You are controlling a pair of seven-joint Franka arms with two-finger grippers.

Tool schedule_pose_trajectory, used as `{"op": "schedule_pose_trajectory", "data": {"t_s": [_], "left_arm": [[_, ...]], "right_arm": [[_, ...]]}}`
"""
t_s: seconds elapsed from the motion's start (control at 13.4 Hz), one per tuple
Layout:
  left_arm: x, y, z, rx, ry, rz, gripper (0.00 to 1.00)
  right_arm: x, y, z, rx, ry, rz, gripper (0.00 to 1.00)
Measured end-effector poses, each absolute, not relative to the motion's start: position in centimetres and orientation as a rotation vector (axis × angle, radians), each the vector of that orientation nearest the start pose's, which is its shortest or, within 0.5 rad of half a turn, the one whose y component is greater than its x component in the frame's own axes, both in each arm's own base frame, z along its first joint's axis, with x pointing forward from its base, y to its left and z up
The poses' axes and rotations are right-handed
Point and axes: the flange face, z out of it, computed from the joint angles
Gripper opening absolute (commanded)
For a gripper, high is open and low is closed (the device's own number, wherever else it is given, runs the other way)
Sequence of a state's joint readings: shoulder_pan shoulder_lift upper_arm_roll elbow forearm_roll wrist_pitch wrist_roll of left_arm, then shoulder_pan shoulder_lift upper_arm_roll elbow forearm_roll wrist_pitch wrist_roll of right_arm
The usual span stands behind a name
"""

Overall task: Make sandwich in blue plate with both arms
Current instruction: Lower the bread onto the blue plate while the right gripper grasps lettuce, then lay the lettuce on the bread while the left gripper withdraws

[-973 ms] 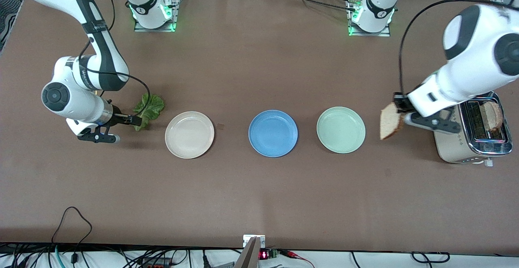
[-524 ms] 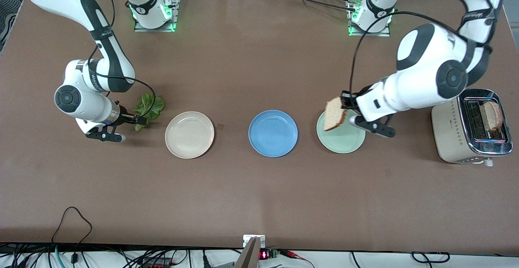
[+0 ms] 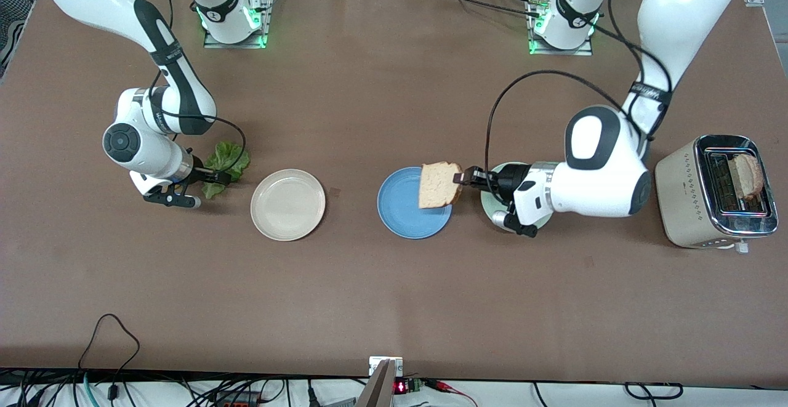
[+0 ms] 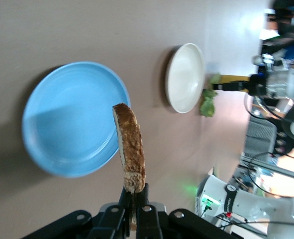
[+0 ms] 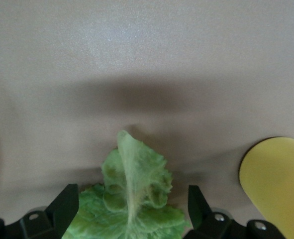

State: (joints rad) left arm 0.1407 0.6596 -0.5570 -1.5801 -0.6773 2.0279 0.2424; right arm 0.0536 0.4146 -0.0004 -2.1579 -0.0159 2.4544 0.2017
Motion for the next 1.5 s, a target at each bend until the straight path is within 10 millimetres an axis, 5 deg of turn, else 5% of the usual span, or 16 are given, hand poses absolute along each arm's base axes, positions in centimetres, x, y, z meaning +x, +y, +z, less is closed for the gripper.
{"op": "schedule_pose_trajectory", "data": {"t_s": [0.3,0.52,0.75,1.05,1.12,1.2,1.5], "left_arm": [[64.3,-27.8,26.0,2.174,-0.271,-0.134,0.00],[63.2,-30.7,22.6,2.172,-0.286,-0.099,0.00],[62.6,-30.8,20.8,2.165,-0.323,-0.105,0.00],[62.2,-30.7,19.7,2.162,-0.337,-0.116,0.04],[62.0,-30.7,19.5,2.162,-0.337,-0.121,0.31],[61.8,-30.7,19.2,2.163,-0.336,-0.128,0.99],[62.3,-28.6,19.0,2.171,-0.315,-0.117,1.00]], "right_arm": [[55.4,3.0,18.5,-3.153,0.213,0.172,0.62],[55.3,3.0,17.7,-3.153,0.213,0.169,0.31],[55.4,3.0,17.7,-3.153,0.212,0.162,0.00],[56.0,3.2,18.3,-3.152,0.207,0.142,0.00],[56.4,3.3,18.8,-3.153,0.205,0.143,0.00],[56.9,3.4,19.4,-3.154,0.203,0.160,0.00],[58.6,4.1,24.4,-3.157,0.215,0.265,0.00]]}}
